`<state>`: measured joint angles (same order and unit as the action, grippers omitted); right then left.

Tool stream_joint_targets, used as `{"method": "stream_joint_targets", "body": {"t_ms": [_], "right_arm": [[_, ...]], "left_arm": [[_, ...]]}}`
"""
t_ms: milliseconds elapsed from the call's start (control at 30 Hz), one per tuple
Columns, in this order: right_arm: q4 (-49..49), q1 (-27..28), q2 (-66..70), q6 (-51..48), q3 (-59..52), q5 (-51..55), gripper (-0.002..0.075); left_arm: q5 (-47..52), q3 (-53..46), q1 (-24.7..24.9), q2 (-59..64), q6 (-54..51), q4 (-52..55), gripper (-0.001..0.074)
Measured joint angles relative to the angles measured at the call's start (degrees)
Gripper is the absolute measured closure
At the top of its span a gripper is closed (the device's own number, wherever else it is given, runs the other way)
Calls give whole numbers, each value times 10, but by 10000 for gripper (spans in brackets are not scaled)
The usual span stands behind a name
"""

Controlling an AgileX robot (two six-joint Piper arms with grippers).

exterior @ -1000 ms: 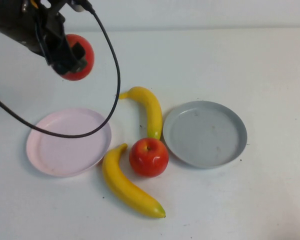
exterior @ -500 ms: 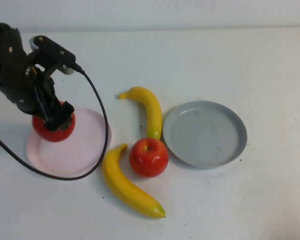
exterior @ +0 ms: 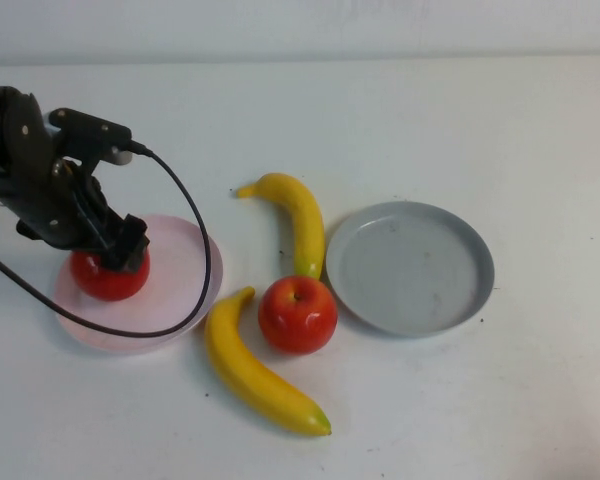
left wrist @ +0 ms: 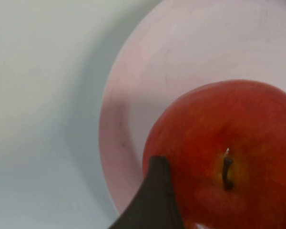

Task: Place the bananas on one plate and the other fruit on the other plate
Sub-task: Put one type of fruit in the left plate

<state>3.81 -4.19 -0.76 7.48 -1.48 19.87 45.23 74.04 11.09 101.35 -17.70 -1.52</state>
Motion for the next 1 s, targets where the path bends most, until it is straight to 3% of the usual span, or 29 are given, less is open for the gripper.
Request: {"method": "stream_joint_targets", "body": {"t_ms": [200,433,767,900,1000], "right_arm": [[0,0,0,0,0,0,742],[0,0,0,0,0,0,741],[0,0,0,0,0,0,741],[0,0,0,0,0,0,741],[0,0,0,0,0,0,741]], "left_arm": [[-3,0,-1,4,6,0,150],[-3,0,-1,1,6,0,72],[-6,0,0,-87,3,-9,69],[1,0,27,-123,-72,-52,71],[22,0,79,-132,-178,-118,91]]}}
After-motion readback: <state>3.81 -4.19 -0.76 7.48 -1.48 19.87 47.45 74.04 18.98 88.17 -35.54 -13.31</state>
